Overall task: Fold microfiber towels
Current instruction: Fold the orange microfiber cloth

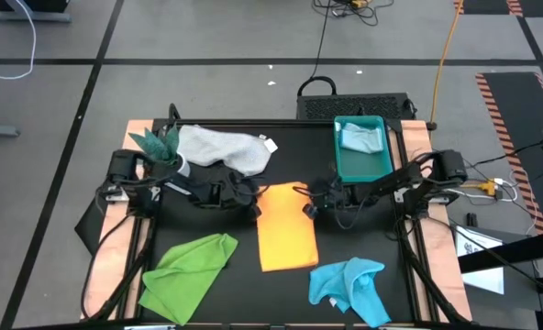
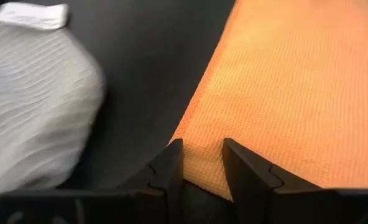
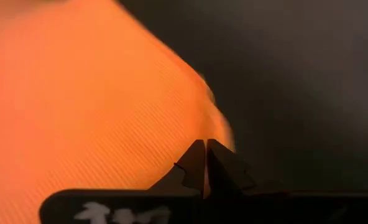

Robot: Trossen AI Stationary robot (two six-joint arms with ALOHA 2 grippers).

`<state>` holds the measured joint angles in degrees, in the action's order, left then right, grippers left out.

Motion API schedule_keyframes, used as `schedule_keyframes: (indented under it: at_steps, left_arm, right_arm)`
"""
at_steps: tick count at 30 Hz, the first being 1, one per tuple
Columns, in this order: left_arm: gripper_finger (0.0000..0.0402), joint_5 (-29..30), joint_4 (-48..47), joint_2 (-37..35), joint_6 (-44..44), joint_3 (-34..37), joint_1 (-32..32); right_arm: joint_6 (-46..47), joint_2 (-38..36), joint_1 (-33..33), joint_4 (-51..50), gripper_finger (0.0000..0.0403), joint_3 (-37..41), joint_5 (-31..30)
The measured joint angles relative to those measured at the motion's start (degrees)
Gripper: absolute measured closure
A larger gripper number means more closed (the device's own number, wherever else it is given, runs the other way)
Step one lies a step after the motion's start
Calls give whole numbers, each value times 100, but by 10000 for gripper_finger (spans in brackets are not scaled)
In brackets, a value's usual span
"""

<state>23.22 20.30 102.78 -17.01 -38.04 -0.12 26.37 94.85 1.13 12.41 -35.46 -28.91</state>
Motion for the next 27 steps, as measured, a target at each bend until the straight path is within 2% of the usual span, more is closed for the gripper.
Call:
schedule_keyframes:
  at_steps: [3,7,10,13,15,18,21,27]
  left_arm:
    - [287,256,-305,-262,16,14,-121]
    - [287,210,-255,-642,258,6,-351]
    - [287,-68,-34,-766,575,8,-581]
    - [287,-624,434,-729,853,2,-722]
    - [287,-1058,879,-568,953,2,-740]
    - [287,-1290,1367,-285,984,2,-720]
    - [287,-1374,1711,13,1051,2,-624]
    - [287,-1445,1790,534,926,-121,-380]
  right_arm:
    - [-65,-111,5,-64,398,44,-125]
    - [-545,-426,253,-61,400,37,-44]
    - [-996,-662,571,88,397,37,561]
    - [-1255,-721,956,511,383,35,1493]
    - [-1348,-657,1274,802,367,33,1941]
    - [-1515,-477,1748,1313,333,33,2263]
    - [-1614,-248,2104,1751,295,-28,2325]
    - [-1940,177,2496,1714,232,-361,2485]
